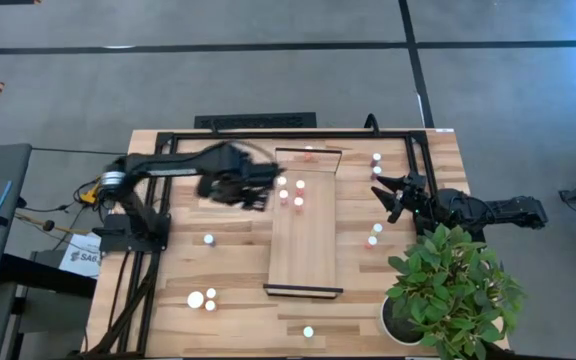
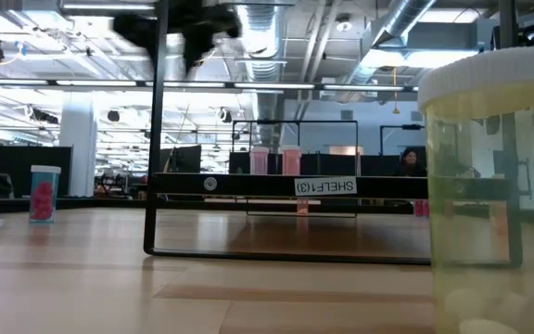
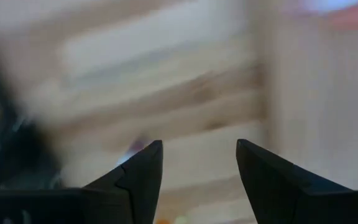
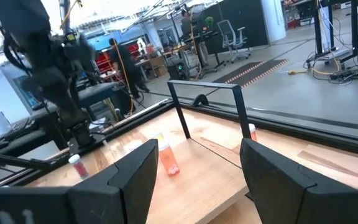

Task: Pick and place medicine bottles onto shelf by color
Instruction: Put the blue pill bottle on the shelf

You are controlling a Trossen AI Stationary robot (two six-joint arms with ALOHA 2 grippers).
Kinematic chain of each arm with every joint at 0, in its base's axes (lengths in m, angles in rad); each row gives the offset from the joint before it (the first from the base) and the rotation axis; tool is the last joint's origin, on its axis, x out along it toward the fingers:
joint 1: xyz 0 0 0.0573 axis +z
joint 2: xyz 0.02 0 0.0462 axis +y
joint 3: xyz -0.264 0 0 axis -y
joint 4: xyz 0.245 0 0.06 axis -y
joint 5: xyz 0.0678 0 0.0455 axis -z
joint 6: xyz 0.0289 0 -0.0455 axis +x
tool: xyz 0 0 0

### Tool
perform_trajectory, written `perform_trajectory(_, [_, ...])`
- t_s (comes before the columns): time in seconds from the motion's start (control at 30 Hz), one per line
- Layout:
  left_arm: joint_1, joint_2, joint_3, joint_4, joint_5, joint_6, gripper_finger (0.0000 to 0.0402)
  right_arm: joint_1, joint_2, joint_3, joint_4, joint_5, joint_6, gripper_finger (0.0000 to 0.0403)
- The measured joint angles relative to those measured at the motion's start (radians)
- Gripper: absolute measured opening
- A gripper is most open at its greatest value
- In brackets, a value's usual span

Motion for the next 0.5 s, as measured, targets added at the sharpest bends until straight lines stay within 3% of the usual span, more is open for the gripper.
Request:
perform_trajectory(0.13, [-0.033,-0.173,-0.278,0.041,0.049,-0.209,0.0192,0.000,0.000,0.000,0.000,0.000,0.000,0.0251])
perform_trajectory(0.3, [-0.106,-0.364,-0.571,0.255,0.037,-0.422,0.0192,0.000,0.000,0.000,0.000,0.000,0.000,0.0251])
perform_trajectory(0.5, [-0.172,-0.467,-0.812,0.456,0.069,-0.596,0.0194,0.000,0.000,0.000,0.000,0.000,0.000,0.0251])
